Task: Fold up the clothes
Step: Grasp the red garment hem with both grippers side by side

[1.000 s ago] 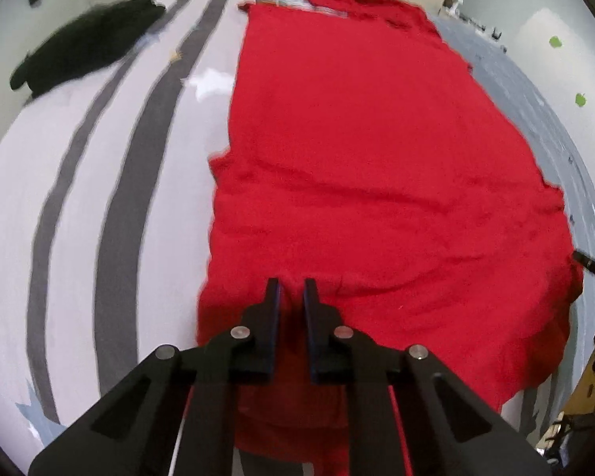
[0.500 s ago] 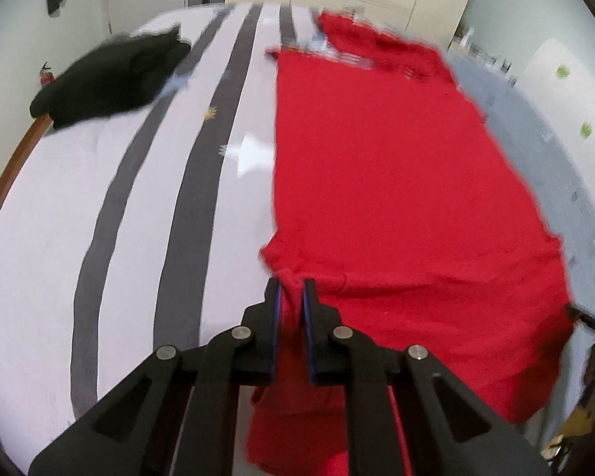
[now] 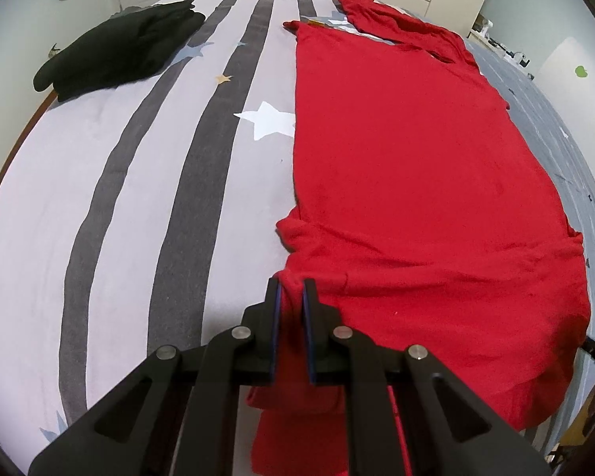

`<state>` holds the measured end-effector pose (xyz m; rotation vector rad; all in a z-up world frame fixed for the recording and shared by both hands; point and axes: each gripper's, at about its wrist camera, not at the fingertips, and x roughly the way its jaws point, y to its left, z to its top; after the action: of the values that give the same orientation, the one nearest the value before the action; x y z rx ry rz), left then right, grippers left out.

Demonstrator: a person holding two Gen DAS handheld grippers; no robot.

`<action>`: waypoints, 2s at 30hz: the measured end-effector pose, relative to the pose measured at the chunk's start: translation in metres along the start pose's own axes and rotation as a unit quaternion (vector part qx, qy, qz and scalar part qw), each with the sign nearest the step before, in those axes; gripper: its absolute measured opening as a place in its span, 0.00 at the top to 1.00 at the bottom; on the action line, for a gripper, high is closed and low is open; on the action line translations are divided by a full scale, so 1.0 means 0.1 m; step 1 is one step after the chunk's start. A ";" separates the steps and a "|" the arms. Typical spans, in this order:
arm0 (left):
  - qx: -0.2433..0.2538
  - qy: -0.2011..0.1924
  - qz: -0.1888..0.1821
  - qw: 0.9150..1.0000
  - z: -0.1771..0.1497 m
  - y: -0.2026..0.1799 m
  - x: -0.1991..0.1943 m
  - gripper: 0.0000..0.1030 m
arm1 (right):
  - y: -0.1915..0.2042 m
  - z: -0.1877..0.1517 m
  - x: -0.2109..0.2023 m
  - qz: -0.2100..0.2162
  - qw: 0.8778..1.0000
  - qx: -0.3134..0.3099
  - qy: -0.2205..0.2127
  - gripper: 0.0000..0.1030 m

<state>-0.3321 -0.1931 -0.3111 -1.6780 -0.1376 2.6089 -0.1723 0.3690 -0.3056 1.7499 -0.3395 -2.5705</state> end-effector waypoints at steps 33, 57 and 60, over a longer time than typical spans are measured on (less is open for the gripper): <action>-0.002 -0.011 0.024 1.000 0.14 -0.04 -0.05 0.92 | -0.08 -0.26 -0.20 0.051 0.999 0.013 -0.014 0.91; 0.039 -0.005 0.033 0.999 0.41 -0.04 0.28 0.92 | 0.93 1.08 0.52 0.043 0.994 -0.066 -0.078 0.88; 0.052 0.009 0.040 0.998 0.35 -0.02 0.40 0.92 | 0.84 1.12 0.64 0.038 0.995 -0.053 -0.072 0.94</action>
<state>-0.3806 -0.1895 -0.3332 -1.7056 0.0646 2.6056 -0.3085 0.2976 -0.3097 1.4922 -0.2615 -2.6141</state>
